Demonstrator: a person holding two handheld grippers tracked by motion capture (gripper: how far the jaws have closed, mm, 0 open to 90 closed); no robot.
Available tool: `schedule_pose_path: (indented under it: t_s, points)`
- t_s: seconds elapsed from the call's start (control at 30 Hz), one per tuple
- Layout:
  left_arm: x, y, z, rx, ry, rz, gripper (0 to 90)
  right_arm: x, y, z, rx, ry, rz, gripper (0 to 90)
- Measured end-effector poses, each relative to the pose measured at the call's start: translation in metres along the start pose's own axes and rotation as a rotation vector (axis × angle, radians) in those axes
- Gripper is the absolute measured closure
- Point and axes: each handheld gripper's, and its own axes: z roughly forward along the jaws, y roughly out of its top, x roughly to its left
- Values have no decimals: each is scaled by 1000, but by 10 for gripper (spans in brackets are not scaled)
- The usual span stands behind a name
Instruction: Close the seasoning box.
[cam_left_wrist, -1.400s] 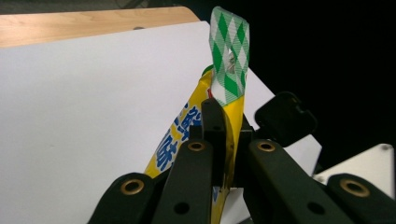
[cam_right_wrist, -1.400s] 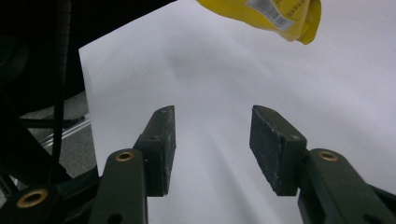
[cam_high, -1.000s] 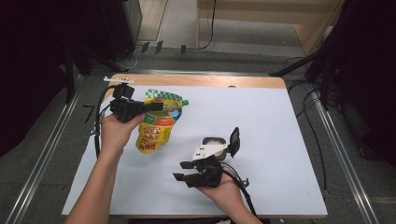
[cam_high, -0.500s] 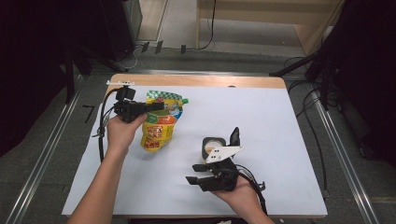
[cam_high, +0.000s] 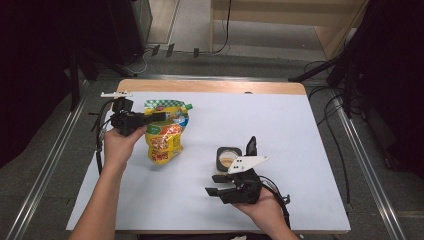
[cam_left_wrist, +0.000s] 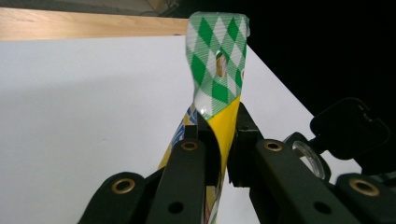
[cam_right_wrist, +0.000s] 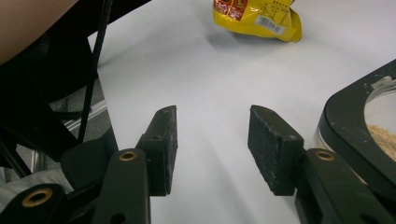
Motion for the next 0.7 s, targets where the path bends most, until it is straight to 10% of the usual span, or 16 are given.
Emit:
schedule_pose_path:
  t_s: [0.7]
  points:
    - [-1, -26, -23, 26, -20, 91, 748, -5, 7, -1, -8, -5, -22, 539]
